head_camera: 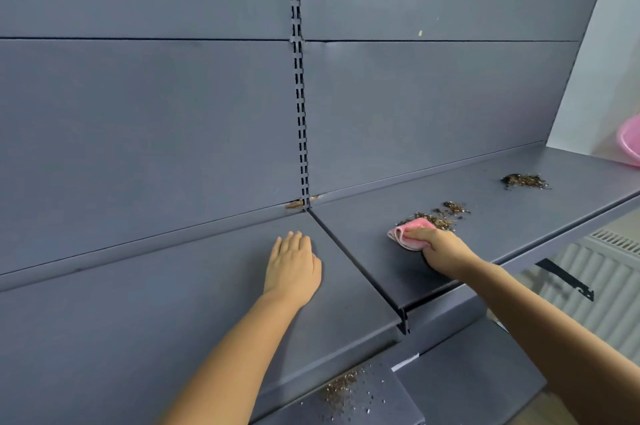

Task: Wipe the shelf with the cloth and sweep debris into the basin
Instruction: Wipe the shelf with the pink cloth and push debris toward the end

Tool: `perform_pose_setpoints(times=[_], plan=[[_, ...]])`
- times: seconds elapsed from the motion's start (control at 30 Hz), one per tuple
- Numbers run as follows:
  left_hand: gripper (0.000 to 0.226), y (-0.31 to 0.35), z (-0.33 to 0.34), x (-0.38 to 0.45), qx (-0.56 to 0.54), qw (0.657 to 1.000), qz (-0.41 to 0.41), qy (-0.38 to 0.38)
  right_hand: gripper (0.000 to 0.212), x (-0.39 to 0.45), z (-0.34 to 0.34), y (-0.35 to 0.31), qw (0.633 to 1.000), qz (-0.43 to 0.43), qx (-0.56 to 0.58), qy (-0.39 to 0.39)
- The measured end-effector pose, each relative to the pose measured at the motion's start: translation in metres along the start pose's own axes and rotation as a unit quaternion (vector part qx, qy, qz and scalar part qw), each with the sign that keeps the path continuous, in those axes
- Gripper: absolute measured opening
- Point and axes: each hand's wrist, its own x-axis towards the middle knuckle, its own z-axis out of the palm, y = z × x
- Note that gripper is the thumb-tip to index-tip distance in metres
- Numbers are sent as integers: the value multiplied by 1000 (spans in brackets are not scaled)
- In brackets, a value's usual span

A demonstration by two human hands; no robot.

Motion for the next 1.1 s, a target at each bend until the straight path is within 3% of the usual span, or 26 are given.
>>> perform_pose_setpoints(times=[0.13,0.33,0.57,0.73,0.93,1.0,1.1], plan=[[48,2,-2,2,-4,1000,8,-14,48,2,0,-31,999,-37,18,20],[27,15,-12,20,-49,998,-35,22,51,-5,43,-81,987,-128,-2,-96],[43,17,7,19,-26,999,-21,2,49,16,27,-43,996,-53,7,-71],[47,18,7,18,-14,1000,-11,4,18,30,11,-13,997,-22,73,5],[47,18,9,20,-20,1000,-12,4,44,46,10,-28,999,2,37,2],[46,18,10,20,-17,1000,-11,4,52,38,19,-56,999,-35,19,-19],[39,18,10,19,-16,1000,-12,17,36,28,43,-91,991,-59,-12,-120]])
